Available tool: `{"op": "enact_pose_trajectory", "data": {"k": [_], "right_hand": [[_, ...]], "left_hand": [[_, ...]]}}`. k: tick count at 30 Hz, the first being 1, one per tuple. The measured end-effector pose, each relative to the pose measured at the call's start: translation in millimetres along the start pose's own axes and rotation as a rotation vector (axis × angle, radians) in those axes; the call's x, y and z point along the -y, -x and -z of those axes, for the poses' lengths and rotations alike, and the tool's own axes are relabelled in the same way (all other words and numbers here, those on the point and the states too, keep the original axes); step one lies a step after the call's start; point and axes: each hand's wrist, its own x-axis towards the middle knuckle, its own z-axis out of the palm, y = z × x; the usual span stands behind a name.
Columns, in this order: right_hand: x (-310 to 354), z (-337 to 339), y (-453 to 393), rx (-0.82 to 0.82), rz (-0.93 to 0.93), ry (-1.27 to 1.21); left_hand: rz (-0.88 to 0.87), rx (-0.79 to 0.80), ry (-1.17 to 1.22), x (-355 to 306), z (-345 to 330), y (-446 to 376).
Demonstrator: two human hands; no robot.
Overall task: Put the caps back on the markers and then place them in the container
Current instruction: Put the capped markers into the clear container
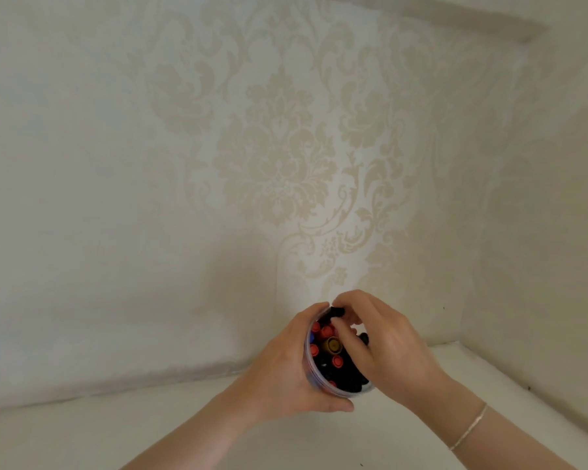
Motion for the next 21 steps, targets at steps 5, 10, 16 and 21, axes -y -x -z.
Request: {"op": "enact_pose_trajectory", "data": {"k": [5,10,16,21], "right_hand": [[-4,-12,1,-0.054,0.059,0.177],[-1,-17,1,-0.097,0.044,0.290],[-1,-19,-3,-0.079,-0.005,0.354],[-4,-28,-3,0.019,-0.058,0.357]], "left_hand": [[-0.004,0.001,-0.010,2,0,1],[0.004,-0.005,0.000,3,-1,0],[-0.003,-0.008,0.008,5,-2,-3],[0.001,-0.032,0.020,5,-2,-6]]}}
